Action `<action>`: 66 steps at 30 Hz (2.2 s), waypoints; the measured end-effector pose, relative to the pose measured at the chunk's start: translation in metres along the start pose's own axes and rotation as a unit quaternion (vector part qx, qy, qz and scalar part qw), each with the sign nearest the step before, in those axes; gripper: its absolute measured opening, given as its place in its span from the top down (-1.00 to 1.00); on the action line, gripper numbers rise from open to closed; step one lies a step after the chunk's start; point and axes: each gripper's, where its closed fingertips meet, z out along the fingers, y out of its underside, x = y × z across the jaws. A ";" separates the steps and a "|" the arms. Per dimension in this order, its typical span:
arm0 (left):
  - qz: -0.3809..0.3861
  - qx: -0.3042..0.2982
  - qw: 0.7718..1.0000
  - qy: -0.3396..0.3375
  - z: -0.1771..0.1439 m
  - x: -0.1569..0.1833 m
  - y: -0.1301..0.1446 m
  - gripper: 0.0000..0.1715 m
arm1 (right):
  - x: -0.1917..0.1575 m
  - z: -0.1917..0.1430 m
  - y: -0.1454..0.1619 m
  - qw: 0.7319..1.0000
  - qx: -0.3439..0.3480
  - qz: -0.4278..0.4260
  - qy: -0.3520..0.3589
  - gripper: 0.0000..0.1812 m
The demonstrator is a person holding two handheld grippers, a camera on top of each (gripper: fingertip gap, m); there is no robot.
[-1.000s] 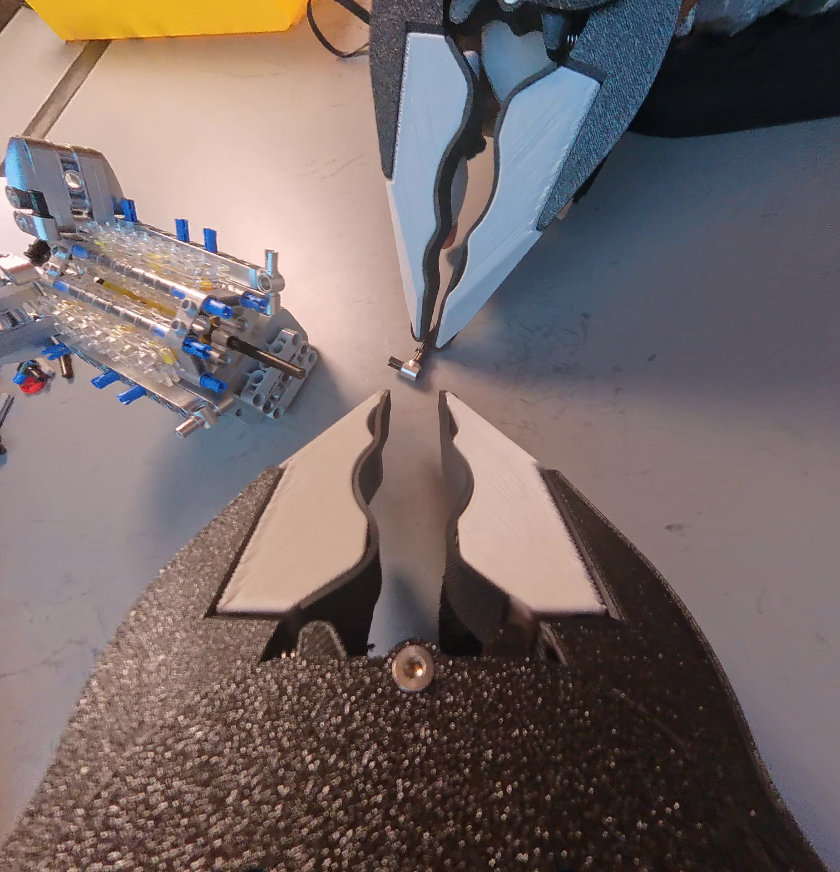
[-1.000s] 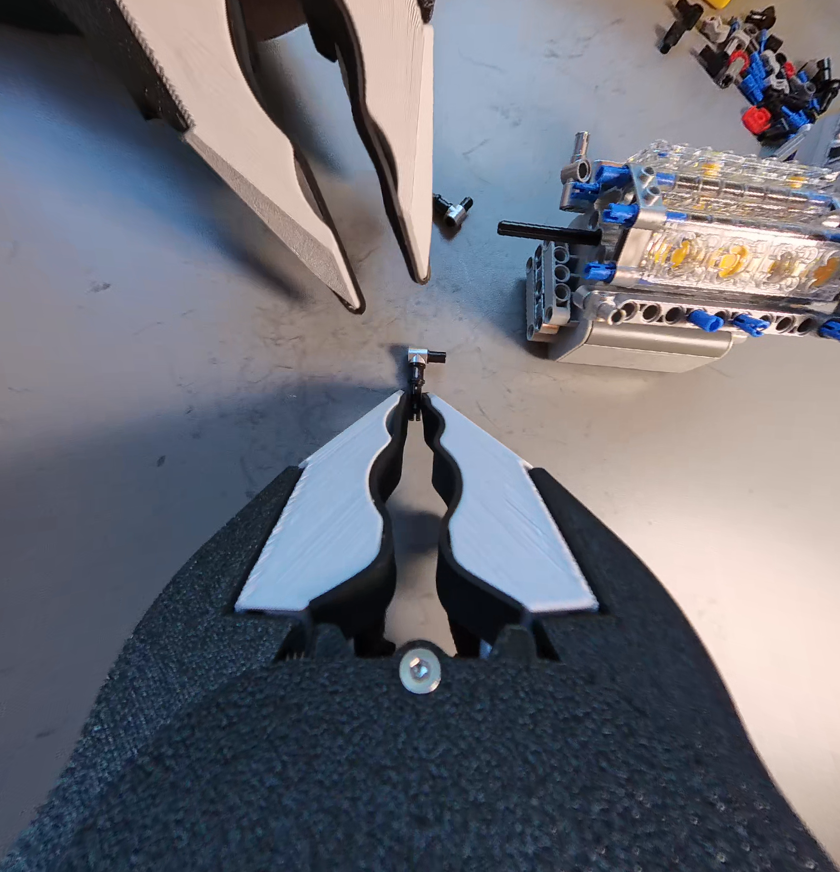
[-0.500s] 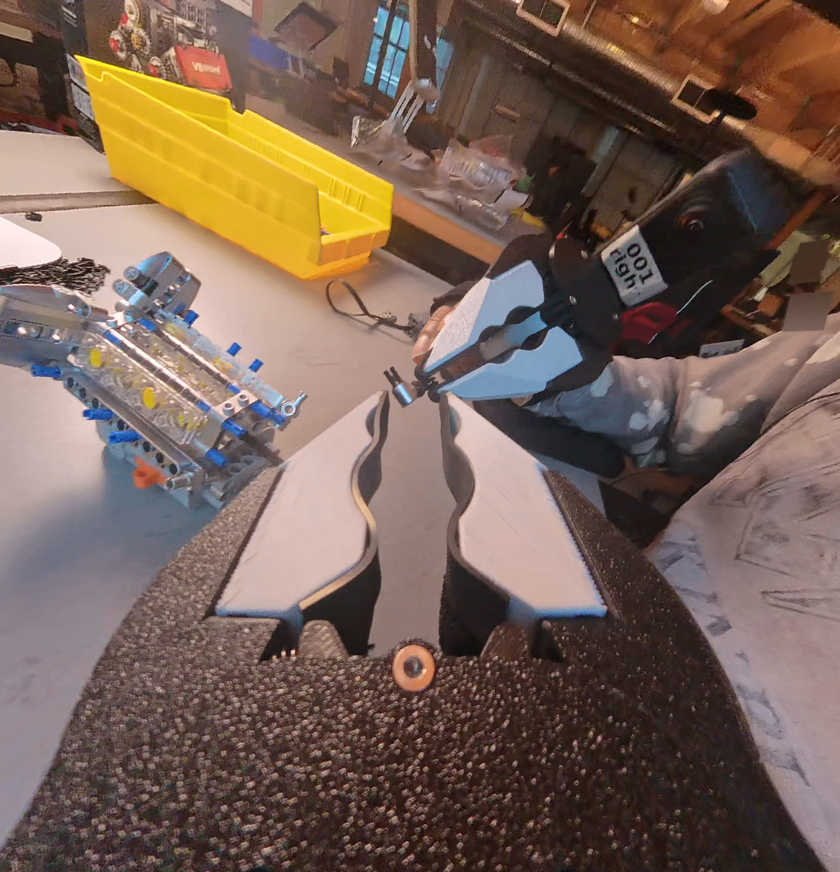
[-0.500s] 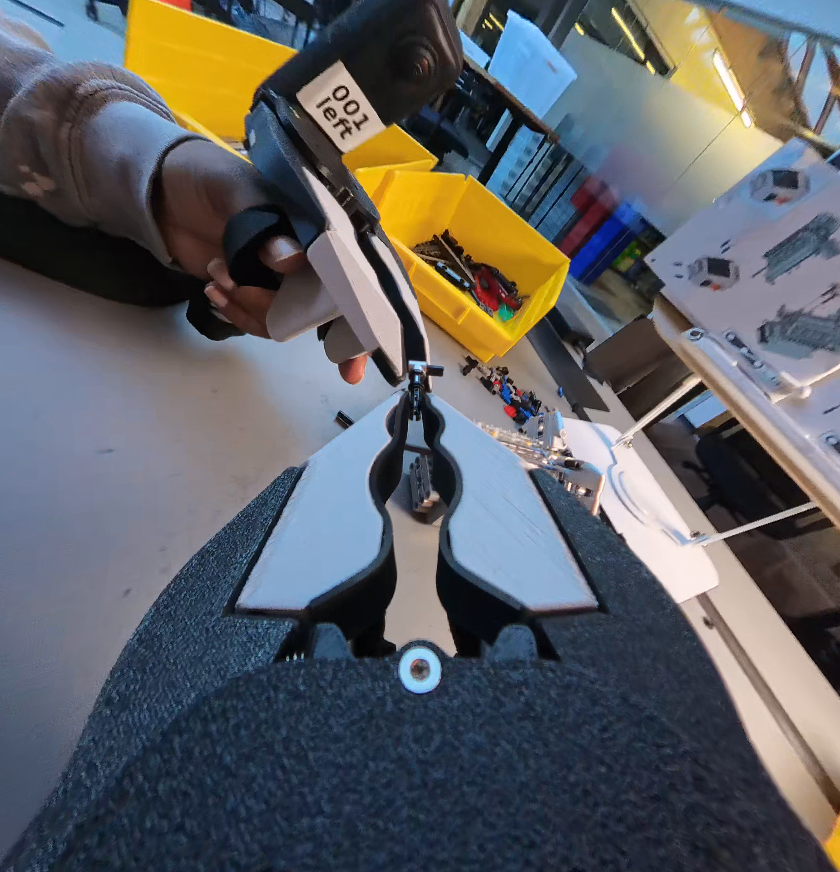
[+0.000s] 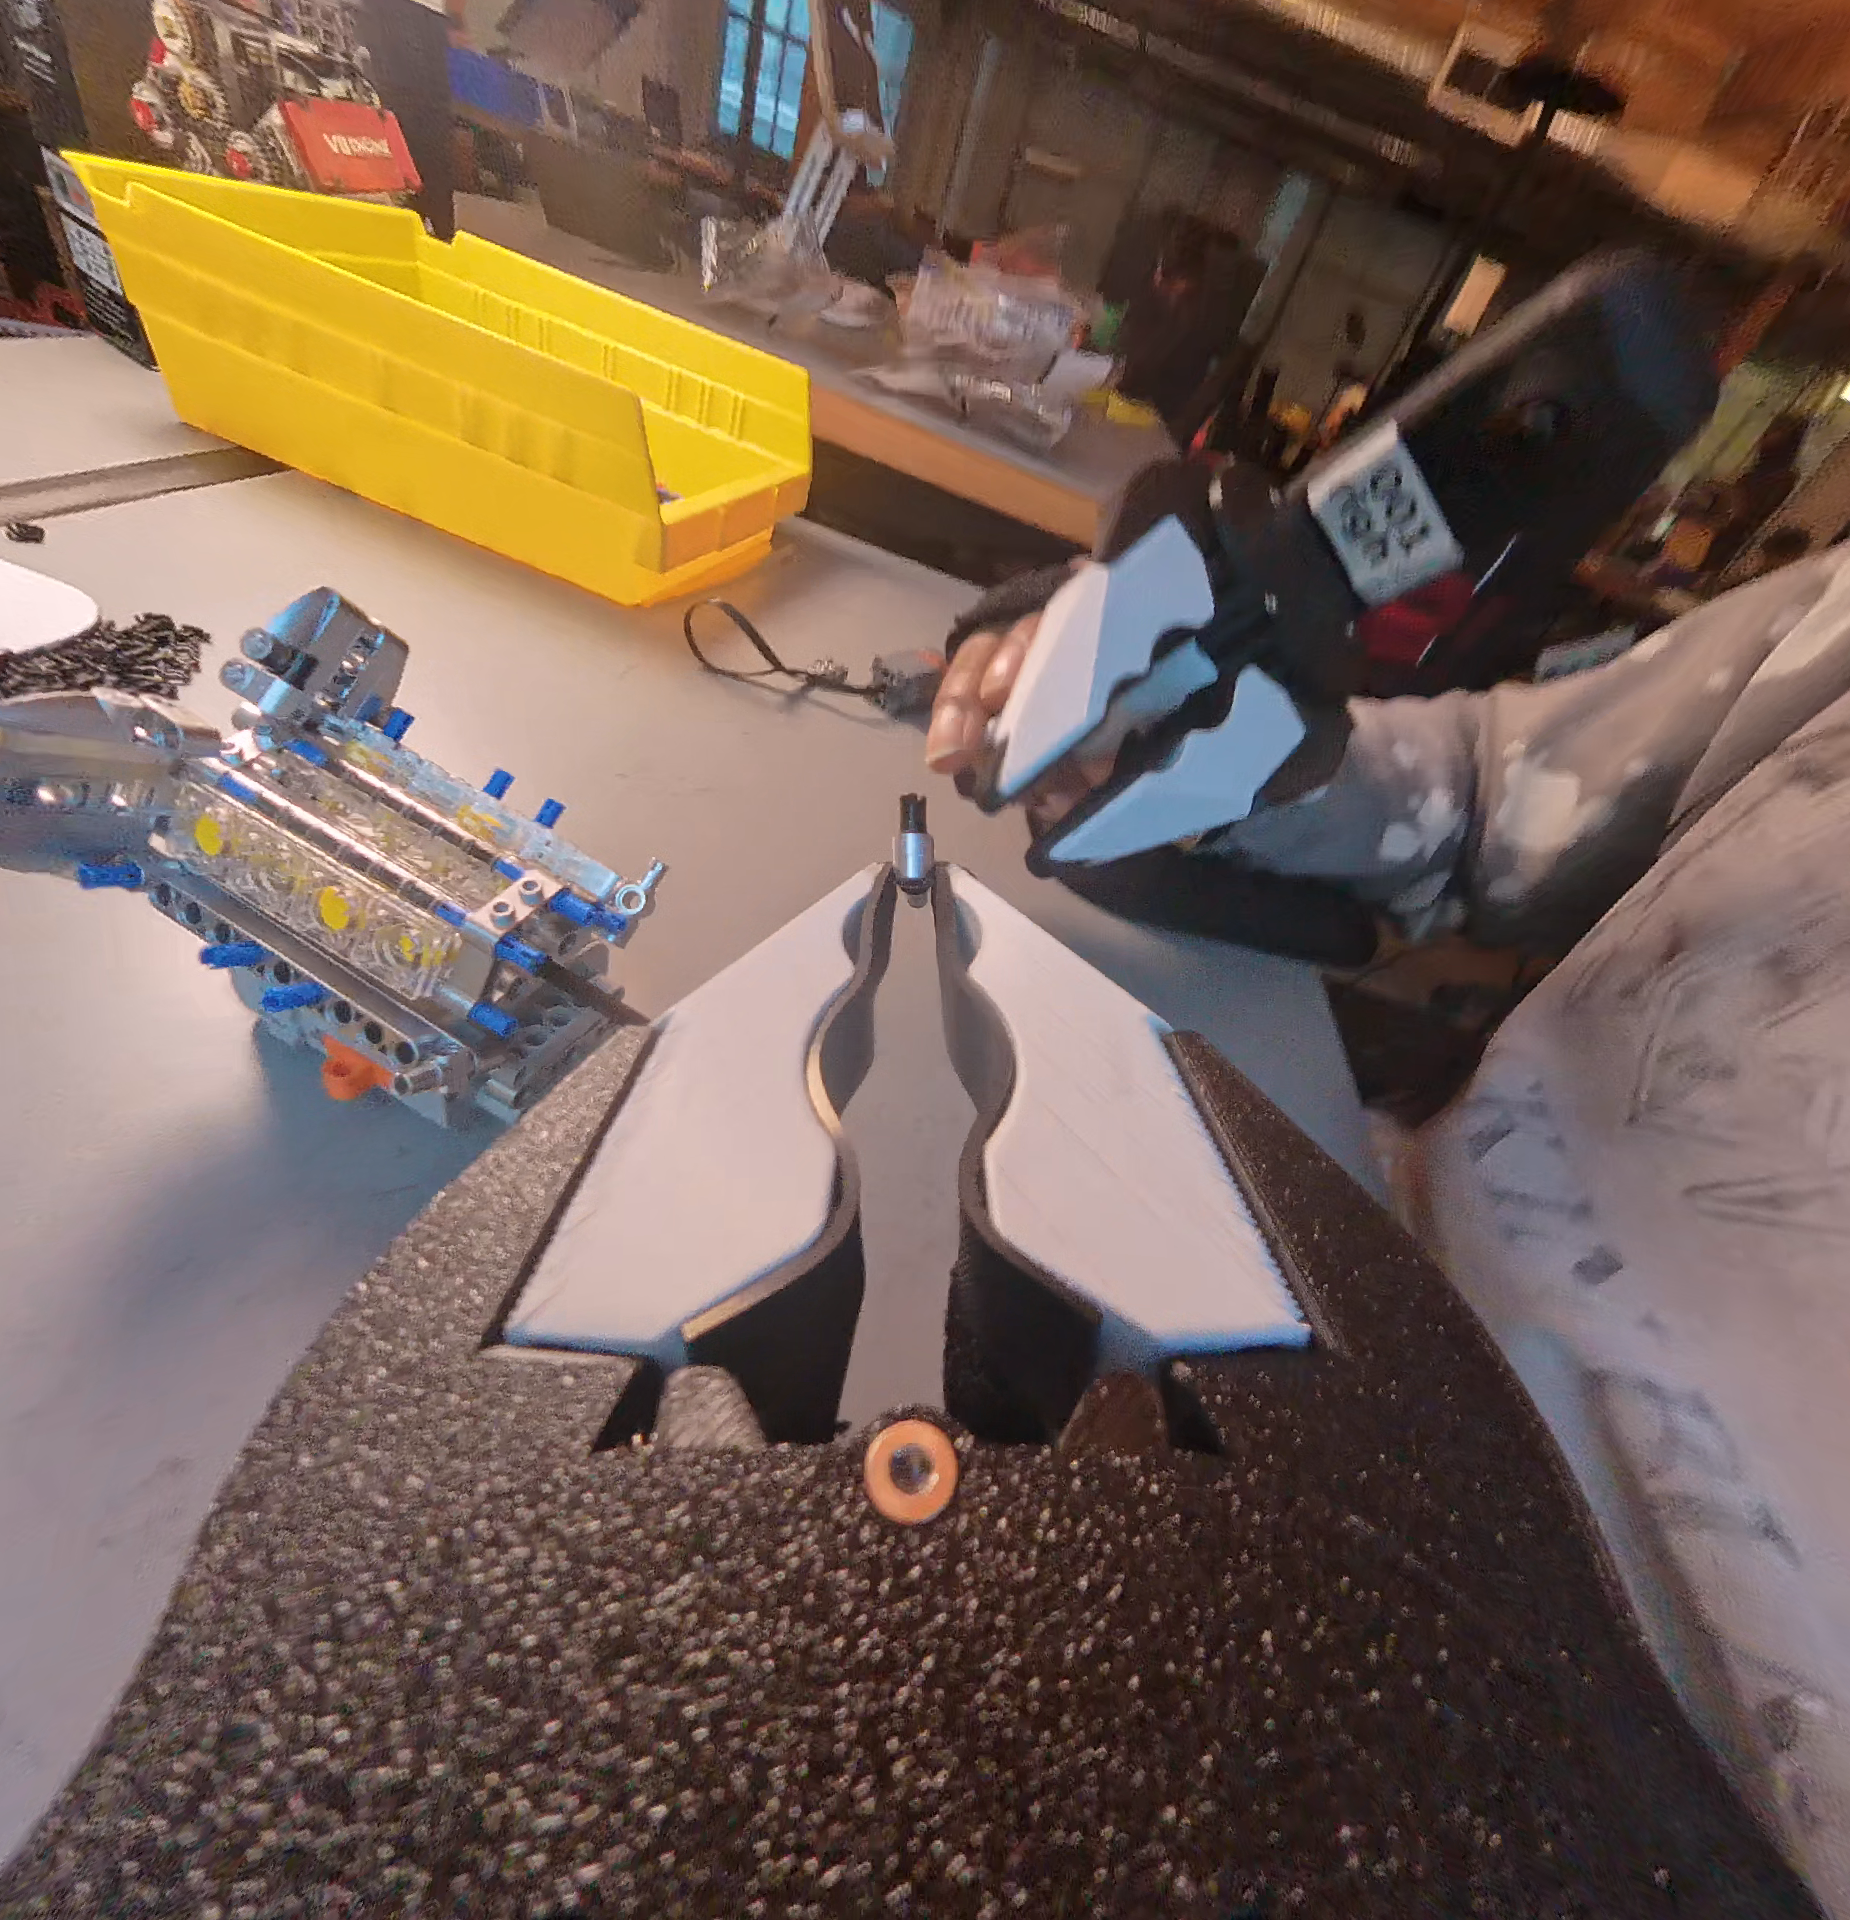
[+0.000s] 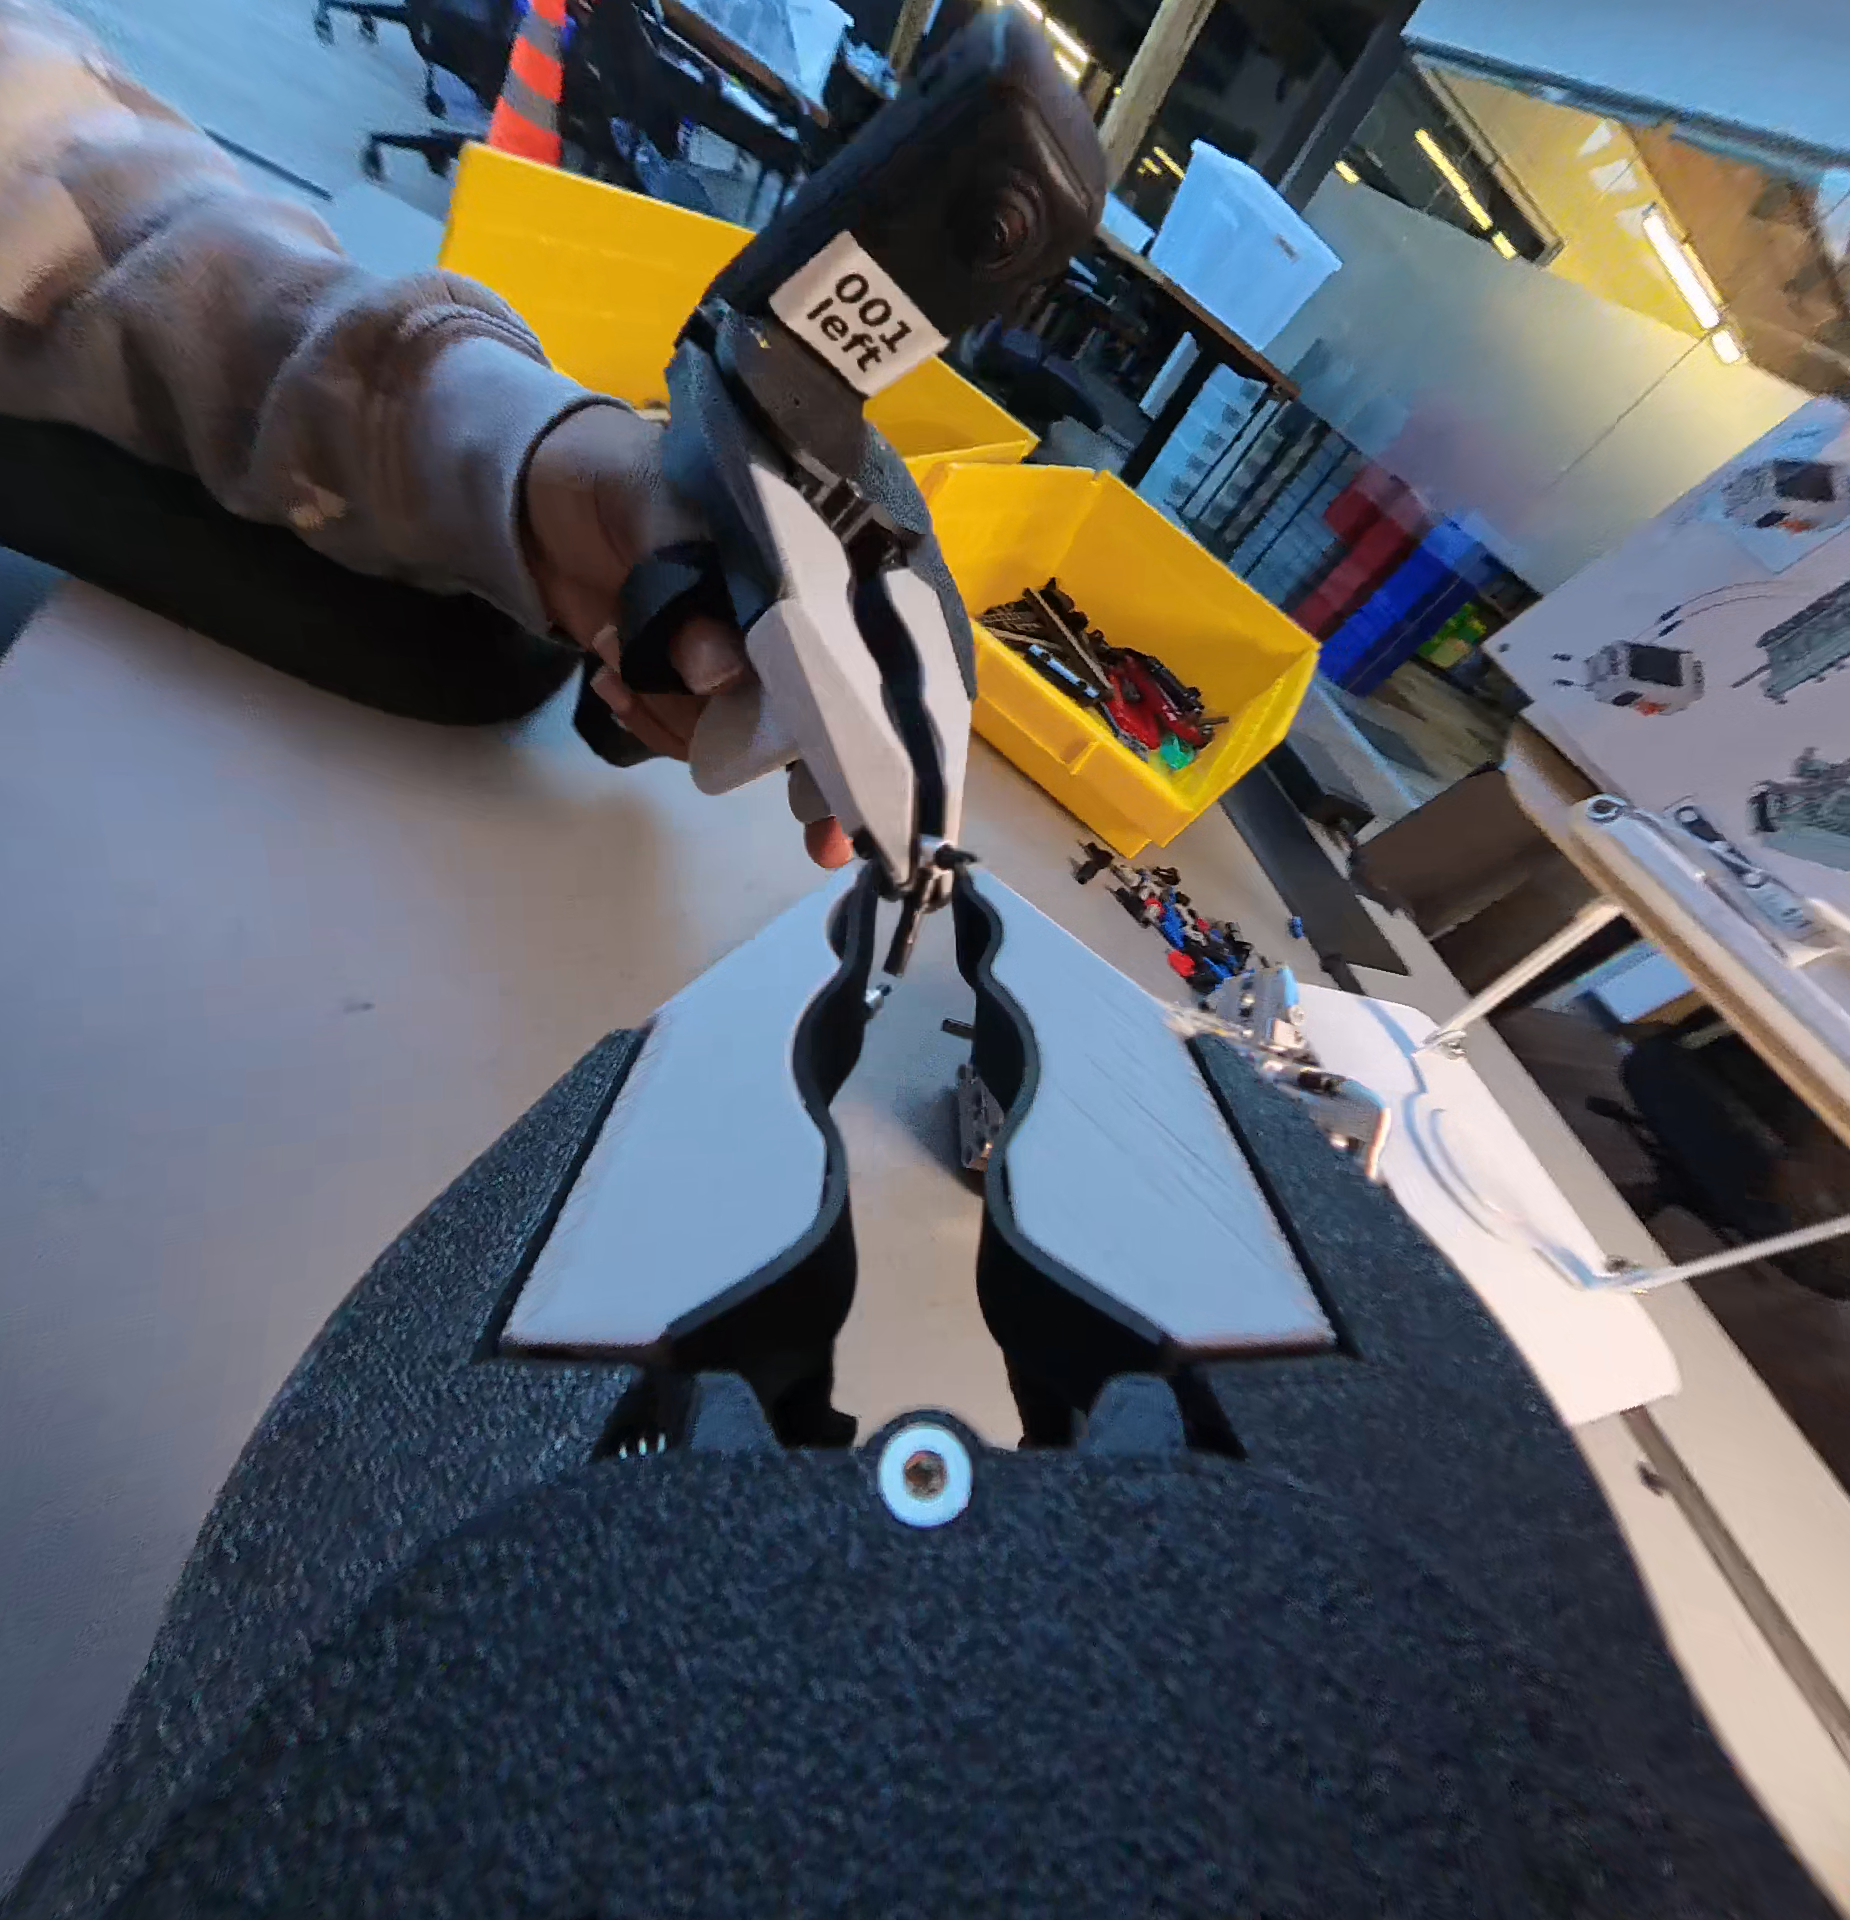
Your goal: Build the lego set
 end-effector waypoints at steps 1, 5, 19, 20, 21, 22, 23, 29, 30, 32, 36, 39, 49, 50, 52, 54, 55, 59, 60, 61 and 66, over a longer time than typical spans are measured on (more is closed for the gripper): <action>0.028 -0.024 0.999 0.001 0.001 0.003 0.006 0.94 | -0.002 -0.001 0.002 1.000 -0.002 0.008 -0.015 0.83; 0.104 -0.095 0.990 0.024 0.008 0.017 0.030 0.94 | -0.026 -0.001 0.013 0.995 -0.027 0.010 -0.091 0.84; 0.163 -0.137 0.977 0.024 0.012 0.021 0.049 0.94 | -0.036 0.002 0.029 0.987 -0.066 0.062 -0.134 0.96; 0.158 -0.123 0.980 0.019 0.011 0.019 0.044 0.94 | -0.032 0.002 0.026 0.988 -0.056 0.071 -0.124 0.96; 0.153 -0.108 0.982 0.015 0.010 0.018 0.039 0.94 | -0.027 0.002 0.023 0.989 -0.046 0.079 -0.114 0.96; 0.149 -0.095 0.984 0.013 0.009 0.017 0.034 0.94 | -0.024 0.002 0.019 0.990 -0.037 0.086 -0.108 0.96; 0.145 -0.085 0.986 0.013 0.008 0.018 0.030 0.94 | -0.022 0.001 0.017 0.990 -0.030 0.091 -0.103 0.96; 0.134 -0.043 0.990 -0.004 0.006 0.014 0.016 0.94 | -0.007 0.000 0.004 0.991 0.004 0.117 -0.062 0.96; 0.135 -0.040 0.990 -0.008 0.006 0.013 0.015 0.94 | -0.005 0.000 0.002 0.990 0.012 0.126 -0.058 0.96; 0.138 -0.036 0.990 -0.009 0.008 0.014 0.015 0.91 | -0.003 0.000 0.000 0.989 0.019 0.138 -0.051 0.96; 0.151 -0.043 0.987 -0.025 0.010 0.012 0.015 0.95 | -0.002 0.001 0.001 0.988 0.020 0.147 -0.047 0.96; 0.145 -0.044 0.988 -0.030 0.008 0.010 0.014 0.96 | -0.001 0.002 0.001 0.987 0.020 0.155 -0.046 0.96; 0.009 -0.030 0.992 0.119 0.003 0.042 0.011 0.97 | -0.027 -0.007 -0.011 0.962 0.060 0.207 -0.167 0.83; 0.000 -0.031 0.990 0.135 0.003 0.047 0.011 0.97 | -0.031 -0.009 -0.014 0.959 0.068 0.208 -0.181 0.81; -0.021 -0.031 0.984 0.175 0.002 0.059 0.012 0.98 | -0.040 -0.012 -0.019 0.951 0.079 0.210 -0.214 0.78; -0.038 -0.033 0.978 0.202 0.002 0.066 0.013 0.97 | -0.048 -0.014 -0.022 0.943 0.084 0.215 -0.239 0.73; -0.047 -0.035 0.975 0.213 0.002 0.069 0.014 0.97 | -0.049 -0.014 -0.022 0.941 0.086 0.219 -0.245 0.72; -0.080 -0.049 0.963 0.251 0.001 0.077 0.019 0.98 | -0.056 -0.018 -0.024 0.932 0.089 0.220 -0.272 0.72; -0.085 -0.054 0.961 0.258 0.001 0.079 0.021 0.98 | -0.057 -0.019 -0.024 0.931 0.090 0.217 -0.278 0.72; -0.088 -0.058 0.958 0.266 0.000 0.081 0.022 0.98 | -0.059 -0.020 -0.024 0.931 0.088 0.211 -0.284 0.72; -0.104 -0.085 0.942 0.309 -0.003 0.094 0.030 0.98 | -0.071 -0.028 -0.026 0.923 0.085 0.194 -0.322 0.77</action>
